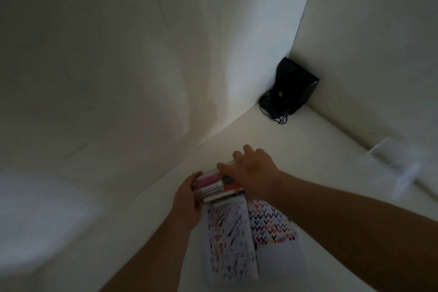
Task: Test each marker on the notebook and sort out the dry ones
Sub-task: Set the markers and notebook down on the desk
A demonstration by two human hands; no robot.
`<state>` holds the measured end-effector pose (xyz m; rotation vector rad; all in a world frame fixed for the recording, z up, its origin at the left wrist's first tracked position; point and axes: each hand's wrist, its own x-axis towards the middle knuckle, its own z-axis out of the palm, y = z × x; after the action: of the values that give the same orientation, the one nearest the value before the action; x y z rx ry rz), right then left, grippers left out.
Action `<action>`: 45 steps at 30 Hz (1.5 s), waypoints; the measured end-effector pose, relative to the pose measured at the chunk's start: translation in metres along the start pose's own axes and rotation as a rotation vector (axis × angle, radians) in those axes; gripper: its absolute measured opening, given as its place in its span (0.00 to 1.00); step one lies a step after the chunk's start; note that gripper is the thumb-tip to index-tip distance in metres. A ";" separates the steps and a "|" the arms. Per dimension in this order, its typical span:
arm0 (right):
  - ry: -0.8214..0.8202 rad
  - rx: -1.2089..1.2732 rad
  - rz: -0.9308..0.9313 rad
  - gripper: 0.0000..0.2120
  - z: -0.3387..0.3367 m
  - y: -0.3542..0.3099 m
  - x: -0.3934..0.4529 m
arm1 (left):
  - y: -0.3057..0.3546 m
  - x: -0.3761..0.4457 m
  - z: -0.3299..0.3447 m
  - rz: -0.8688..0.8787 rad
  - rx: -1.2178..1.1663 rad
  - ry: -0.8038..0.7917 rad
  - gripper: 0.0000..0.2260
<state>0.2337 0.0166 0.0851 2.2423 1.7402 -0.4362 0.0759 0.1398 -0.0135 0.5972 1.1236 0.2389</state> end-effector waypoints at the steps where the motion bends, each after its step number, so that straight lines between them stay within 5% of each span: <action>1: 0.017 0.000 -0.012 0.49 -0.001 0.000 0.001 | 0.001 0.001 0.000 -0.004 -0.018 0.007 0.14; 16: 0.037 0.122 0.055 0.47 -0.001 0.019 -0.003 | 0.010 -0.002 0.004 -0.029 -0.002 -0.011 0.18; 21: 0.037 0.271 0.152 0.49 0.013 0.019 -0.008 | 0.008 0.004 0.018 0.124 0.168 0.096 0.19; 28: -0.085 0.527 0.218 0.56 0.044 0.027 -0.025 | 0.022 -0.006 0.042 0.052 0.498 0.118 0.14; 32: -0.128 0.570 0.213 0.57 0.054 0.031 -0.028 | 0.018 0.005 0.035 0.168 0.681 0.209 0.16; 45: -0.123 0.381 0.131 0.56 0.057 0.077 -0.015 | 0.018 0.026 -0.034 0.144 0.413 0.494 0.16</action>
<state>0.3005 -0.0375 0.0409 2.5003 1.5407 -0.9218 0.0583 0.1777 -0.0333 1.0242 1.6272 0.2893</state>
